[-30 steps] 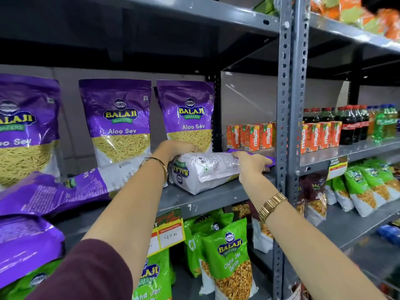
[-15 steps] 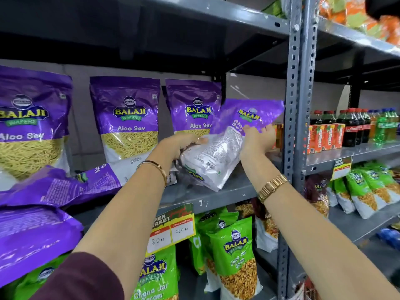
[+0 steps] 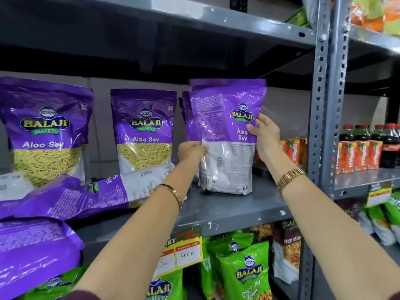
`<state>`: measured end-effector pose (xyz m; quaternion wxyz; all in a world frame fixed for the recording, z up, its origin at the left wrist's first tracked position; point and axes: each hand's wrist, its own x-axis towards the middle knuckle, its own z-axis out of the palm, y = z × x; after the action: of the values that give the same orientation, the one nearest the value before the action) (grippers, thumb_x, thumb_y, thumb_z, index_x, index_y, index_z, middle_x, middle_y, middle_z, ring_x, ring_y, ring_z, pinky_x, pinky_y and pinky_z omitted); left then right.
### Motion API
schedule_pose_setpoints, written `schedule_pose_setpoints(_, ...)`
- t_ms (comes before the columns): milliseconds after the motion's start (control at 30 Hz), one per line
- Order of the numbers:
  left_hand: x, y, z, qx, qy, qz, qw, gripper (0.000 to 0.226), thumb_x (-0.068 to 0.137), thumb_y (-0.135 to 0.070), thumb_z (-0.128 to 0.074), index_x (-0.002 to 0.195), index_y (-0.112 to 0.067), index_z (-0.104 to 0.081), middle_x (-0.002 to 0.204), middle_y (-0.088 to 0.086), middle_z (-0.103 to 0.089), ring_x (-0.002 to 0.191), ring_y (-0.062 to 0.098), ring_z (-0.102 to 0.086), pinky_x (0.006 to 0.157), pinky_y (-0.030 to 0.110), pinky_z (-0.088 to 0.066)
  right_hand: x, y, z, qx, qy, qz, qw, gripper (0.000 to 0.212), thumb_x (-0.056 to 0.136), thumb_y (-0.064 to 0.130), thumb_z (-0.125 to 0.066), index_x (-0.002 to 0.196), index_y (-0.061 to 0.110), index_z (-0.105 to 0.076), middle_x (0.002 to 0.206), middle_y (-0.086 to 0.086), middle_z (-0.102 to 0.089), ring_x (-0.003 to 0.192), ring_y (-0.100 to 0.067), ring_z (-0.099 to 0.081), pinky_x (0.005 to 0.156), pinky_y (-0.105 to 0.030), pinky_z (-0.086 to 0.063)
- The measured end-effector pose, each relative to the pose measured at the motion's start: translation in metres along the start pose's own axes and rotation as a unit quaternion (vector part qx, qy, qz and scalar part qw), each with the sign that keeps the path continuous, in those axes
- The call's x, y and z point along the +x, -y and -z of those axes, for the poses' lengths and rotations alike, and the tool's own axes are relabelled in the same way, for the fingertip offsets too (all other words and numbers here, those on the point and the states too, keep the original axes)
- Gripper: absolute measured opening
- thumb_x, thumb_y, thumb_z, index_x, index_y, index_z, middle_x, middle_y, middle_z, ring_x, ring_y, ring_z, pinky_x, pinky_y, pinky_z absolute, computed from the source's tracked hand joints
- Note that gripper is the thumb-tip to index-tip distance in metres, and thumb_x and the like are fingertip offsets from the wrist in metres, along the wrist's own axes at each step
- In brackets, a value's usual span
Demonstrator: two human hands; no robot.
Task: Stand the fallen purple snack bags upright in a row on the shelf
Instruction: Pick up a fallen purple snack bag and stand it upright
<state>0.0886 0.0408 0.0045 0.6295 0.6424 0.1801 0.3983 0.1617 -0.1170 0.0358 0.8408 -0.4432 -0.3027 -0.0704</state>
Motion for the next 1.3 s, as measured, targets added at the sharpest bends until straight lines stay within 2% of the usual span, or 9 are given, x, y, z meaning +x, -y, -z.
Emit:
schedule_pose_setpoints(100,-0.002,0.011,-0.001,-0.022,-0.033,-0.015,0.999,0.023,0.075,-0.002,-0.071,0.097,-0.006,-0.068,0.085,0.006,-0.066,0.060,0.010,-0.057,0.058,0.021,-0.049,0.012,-0.008,0.004,-0.041,0.055,-0.011,0.998,0.038,0.084,-0.006,-0.056,0.120,0.005,-0.050,0.098,-0.002,-0.066,0.081,-0.013,-0.067,0.063,-0.024,-0.058)
schedule_pose_setpoints(233,-0.006,0.019,-0.005,-0.001,-0.084,-0.052,0.995,0.023,0.076,-0.004,-0.069,0.099,-0.005,-0.065,0.087,0.003,-0.061,0.077,0.015,-0.056,0.069,0.023,-0.043,0.016,-0.023,-0.003,-0.064,0.067,-0.008,0.996,0.037,0.088,0.001,-0.054,0.123,0.006,-0.048,0.099,-0.001,-0.065,0.077,-0.011,-0.066,0.062,-0.020,-0.057)
schedule_pose_setpoints(533,-0.012,0.023,-0.010,0.014,0.007,0.027,1.000,0.027,0.089,-0.013,-0.048,0.113,-0.003,-0.051,0.105,0.014,-0.058,0.094,0.028,-0.056,0.081,0.034,-0.046,0.001,-0.056,0.020,-0.140,0.077,-0.011,0.987,0.014,0.089,0.025,-0.056,0.097,0.015,-0.062,0.088,0.002,-0.068,0.069,-0.003,-0.066,0.063,-0.019,-0.051)
schedule_pose_setpoints(700,-0.015,0.020,-0.007,0.020,0.031,0.024,0.999,0.020,0.087,-0.004,-0.037,0.080,-0.012,-0.054,0.078,0.004,-0.051,0.063,0.015,-0.045,0.055,0.026,-0.034,-0.006,-0.051,0.052,-0.161,0.175,-0.131,0.963,0.030,0.073,0.022,-0.072,0.101,0.022,-0.062,0.099,0.005,-0.070,0.088,-0.011,-0.066,0.070,-0.031,-0.053)
schedule_pose_setpoints(933,-0.028,0.021,-0.007,-0.015,0.029,-0.009,0.999,0.045,0.092,-0.009,-0.044,0.136,-0.015,-0.042,0.135,0.006,-0.051,0.109,0.023,-0.055,0.091,0.029,-0.045,-0.013,-0.055,0.067,-0.205,0.199,-0.187,0.940,0.050,0.073,0.014,-0.073,0.120,0.019,-0.056,0.098,0.004,-0.073,0.090,-0.010,-0.068,0.072,-0.030,-0.054)
schedule_pose_setpoints(1033,-0.037,0.022,-0.007,-0.012,-0.004,-0.031,0.999,0.041,0.089,-0.009,-0.050,0.129,-0.015,-0.049,0.131,0.008,-0.056,0.114,0.026,-0.056,0.099,0.036,-0.045,-0.012,-0.054,0.066,-0.219,0.181,-0.202,0.937,0.050,0.076,0.014,-0.071,0.123,0.018,-0.054,0.102,0.001,-0.071,0.095,-0.013,-0.066,0.077,-0.030,-0.052)
schedule_pose_setpoints(1133,-0.049,0.024,-0.006,0.020,-0.032,-0.059,0.998,0.035,0.085,-0.012,-0.057,0.120,-0.015,-0.055,0.120,0.004,-0.062,0.099,0.018,-0.057,0.083,0.022,-0.041,-0.014,-0.056,0.061,-0.243,0.124,-0.201,0.941,0.041,0.076,0.015,-0.072,0.114,0.014,-0.060,0.108,-0.005,-0.067,0.099,-0.019,-0.062,0.086,-0.036,-0.050)
schedule_pose_setpoints(1233,-0.059,0.020,-0.009,0.034,-0.061,-0.086,0.994,0.004,0.085,-0.023,-0.056,0.082,-0.023,-0.058,0.088,-0.001,-0.067,0.079,0.018,-0.054,0.072,0.024,-0.037,-0.019,-0.059,0.050,-0.253,0.027,-0.176,0.951,0.023,0.076,0.011,-0.072,0.098,0.012,-0.064,0.103,-0.006,-0.064,0.095,-0.021,-0.060,0.081,-0.033,-0.051)
schedule_pose_setpoints(1300,-0.062,0.015,-0.008,0.030,-0.088,-0.095,0.991,0.028,0.090,-0.036,-0.045,0.066,-0.024,-0.052,0.078,-0.001,-0.064,0.075,0.021,-0.053,0.072,0.028,-0.038,-0.021,-0.060,0.042,-0.255,-0.026,-0.143,0.956,0.019,0.077,0.008,-0.071,0.095,0.010,-0.066,0.099,-0.007,-0.065,0.092,-0.020,-0.061,0.075,-0.030,-0.051)
